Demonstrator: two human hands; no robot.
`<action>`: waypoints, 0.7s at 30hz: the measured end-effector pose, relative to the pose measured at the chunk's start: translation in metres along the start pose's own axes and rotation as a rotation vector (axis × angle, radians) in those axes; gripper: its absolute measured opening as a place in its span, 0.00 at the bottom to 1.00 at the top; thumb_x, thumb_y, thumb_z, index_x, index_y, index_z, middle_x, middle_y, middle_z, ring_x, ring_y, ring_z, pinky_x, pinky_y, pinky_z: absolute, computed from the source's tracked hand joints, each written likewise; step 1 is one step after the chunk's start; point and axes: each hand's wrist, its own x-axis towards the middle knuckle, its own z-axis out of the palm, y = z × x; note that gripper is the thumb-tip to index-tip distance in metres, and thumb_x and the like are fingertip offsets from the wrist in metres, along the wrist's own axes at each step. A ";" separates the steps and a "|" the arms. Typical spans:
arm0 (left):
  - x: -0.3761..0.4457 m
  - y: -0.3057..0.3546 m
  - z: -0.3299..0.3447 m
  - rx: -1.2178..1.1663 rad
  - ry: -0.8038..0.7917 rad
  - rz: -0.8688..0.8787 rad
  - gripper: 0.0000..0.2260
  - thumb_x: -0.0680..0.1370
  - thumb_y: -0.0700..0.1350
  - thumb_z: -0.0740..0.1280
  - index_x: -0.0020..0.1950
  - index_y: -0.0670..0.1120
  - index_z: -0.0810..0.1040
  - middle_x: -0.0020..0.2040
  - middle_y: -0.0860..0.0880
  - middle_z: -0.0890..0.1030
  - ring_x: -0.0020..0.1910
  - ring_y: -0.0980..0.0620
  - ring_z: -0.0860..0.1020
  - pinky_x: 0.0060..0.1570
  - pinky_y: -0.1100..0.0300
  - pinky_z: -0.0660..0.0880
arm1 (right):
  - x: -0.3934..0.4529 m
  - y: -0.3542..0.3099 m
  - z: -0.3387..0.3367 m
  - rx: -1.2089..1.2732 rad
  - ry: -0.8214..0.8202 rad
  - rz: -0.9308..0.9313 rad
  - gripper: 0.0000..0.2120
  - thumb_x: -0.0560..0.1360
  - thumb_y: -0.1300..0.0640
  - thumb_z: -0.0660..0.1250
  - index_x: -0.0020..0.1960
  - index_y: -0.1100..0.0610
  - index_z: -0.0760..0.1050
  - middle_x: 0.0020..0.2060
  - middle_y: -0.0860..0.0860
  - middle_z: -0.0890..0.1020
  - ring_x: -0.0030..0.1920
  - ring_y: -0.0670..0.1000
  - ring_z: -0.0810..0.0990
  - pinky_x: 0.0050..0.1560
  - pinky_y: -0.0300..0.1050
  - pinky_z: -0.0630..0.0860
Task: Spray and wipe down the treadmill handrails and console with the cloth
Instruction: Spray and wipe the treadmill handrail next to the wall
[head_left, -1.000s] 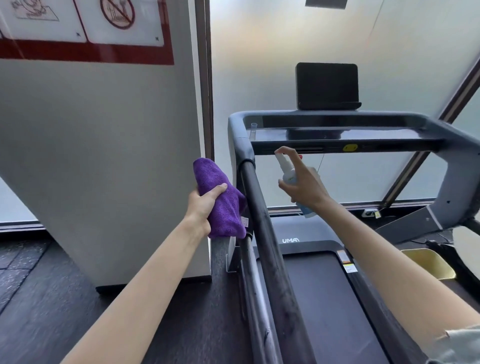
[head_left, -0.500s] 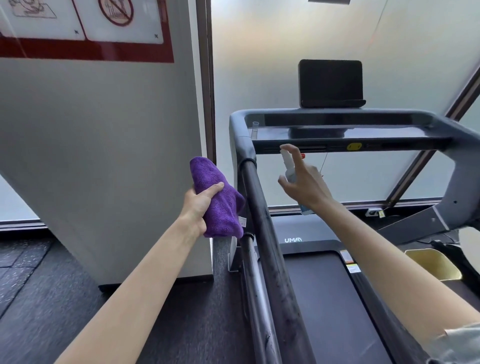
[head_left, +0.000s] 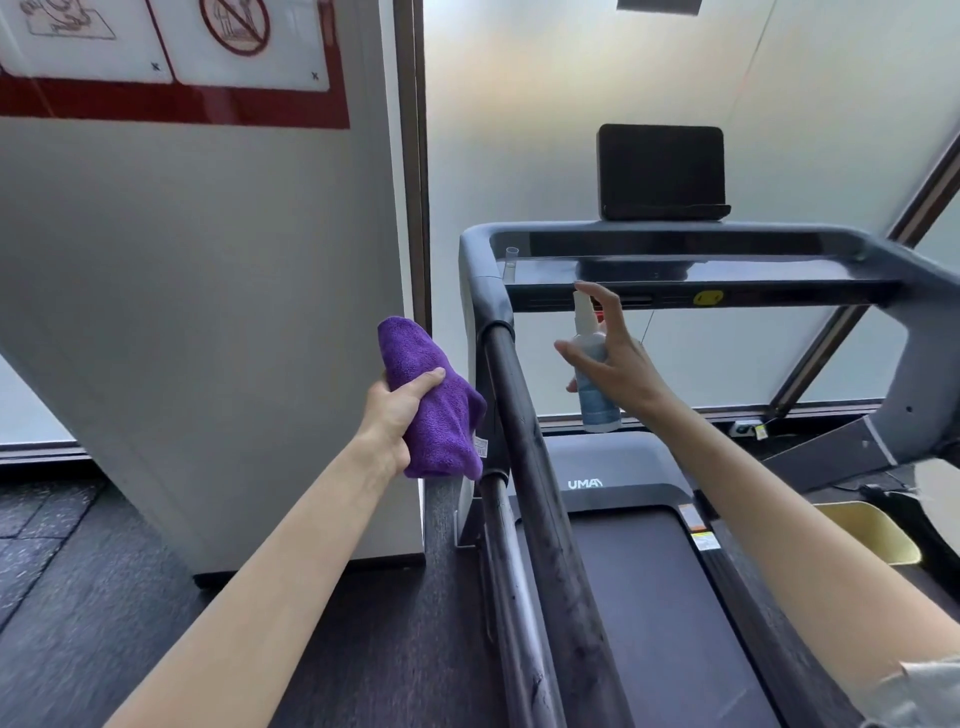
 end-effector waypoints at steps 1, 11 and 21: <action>0.001 0.000 0.000 0.001 0.000 -0.003 0.18 0.72 0.42 0.74 0.59 0.44 0.73 0.50 0.45 0.81 0.43 0.47 0.81 0.37 0.54 0.79 | 0.000 0.000 0.000 -0.002 0.005 -0.002 0.30 0.77 0.59 0.67 0.72 0.48 0.55 0.57 0.54 0.68 0.35 0.61 0.82 0.37 0.50 0.83; 0.010 0.003 -0.003 0.016 -0.023 -0.024 0.15 0.71 0.42 0.75 0.53 0.46 0.73 0.48 0.46 0.81 0.43 0.46 0.81 0.37 0.53 0.79 | 0.003 0.001 0.005 -0.224 0.086 -0.019 0.33 0.72 0.65 0.70 0.72 0.48 0.62 0.51 0.62 0.76 0.31 0.54 0.78 0.30 0.44 0.81; 0.012 0.005 0.003 0.032 -0.068 -0.009 0.17 0.71 0.42 0.75 0.57 0.45 0.74 0.48 0.45 0.82 0.42 0.47 0.82 0.35 0.55 0.78 | 0.002 0.000 0.005 -0.574 0.155 -0.101 0.29 0.73 0.66 0.67 0.70 0.55 0.63 0.42 0.63 0.78 0.32 0.59 0.76 0.35 0.55 0.79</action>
